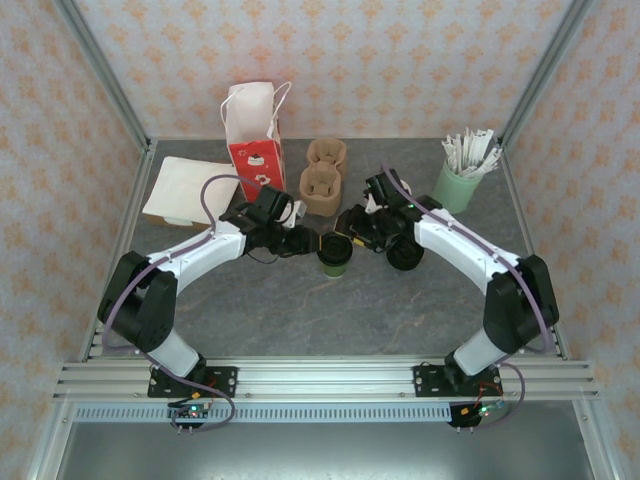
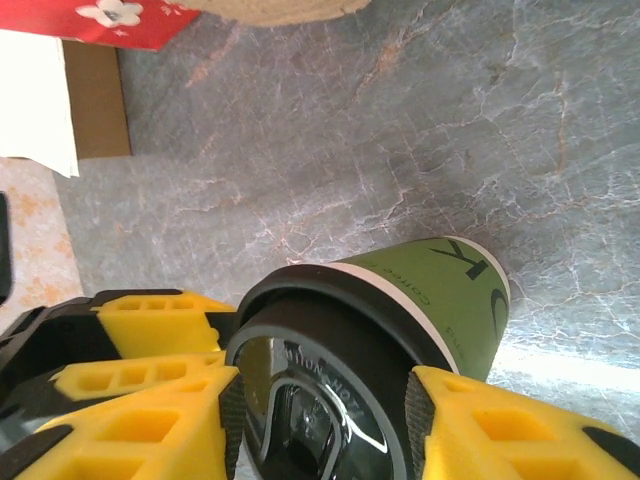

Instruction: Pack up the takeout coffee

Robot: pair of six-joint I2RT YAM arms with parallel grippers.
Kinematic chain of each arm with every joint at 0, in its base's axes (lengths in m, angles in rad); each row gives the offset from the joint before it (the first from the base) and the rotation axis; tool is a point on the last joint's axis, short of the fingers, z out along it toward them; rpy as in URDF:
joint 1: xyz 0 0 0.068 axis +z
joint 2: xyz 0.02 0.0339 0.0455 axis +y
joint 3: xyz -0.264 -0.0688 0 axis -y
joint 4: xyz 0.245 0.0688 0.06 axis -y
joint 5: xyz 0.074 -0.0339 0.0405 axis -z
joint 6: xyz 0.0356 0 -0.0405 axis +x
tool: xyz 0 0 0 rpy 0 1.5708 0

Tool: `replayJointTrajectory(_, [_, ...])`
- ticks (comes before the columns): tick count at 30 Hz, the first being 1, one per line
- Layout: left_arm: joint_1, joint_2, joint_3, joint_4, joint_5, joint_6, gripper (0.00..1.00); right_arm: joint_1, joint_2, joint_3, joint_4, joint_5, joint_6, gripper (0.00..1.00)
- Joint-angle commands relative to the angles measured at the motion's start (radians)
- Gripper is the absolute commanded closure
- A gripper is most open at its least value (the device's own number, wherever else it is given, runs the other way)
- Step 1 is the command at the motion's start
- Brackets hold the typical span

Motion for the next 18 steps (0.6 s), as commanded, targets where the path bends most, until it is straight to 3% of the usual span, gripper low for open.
replayJointTrajectory(1, [-0.014,0.036,-0.009,-0.106,-0.064,0.028,0.6,0.011,0.03,0.041,-0.029,-0.005,-0.04,0.52])
replayJointTrajectory(18, [-0.019,0.039,-0.009,-0.103,-0.069,0.028,0.6,0.011,0.022,0.054,-0.131,0.095,-0.109,0.49])
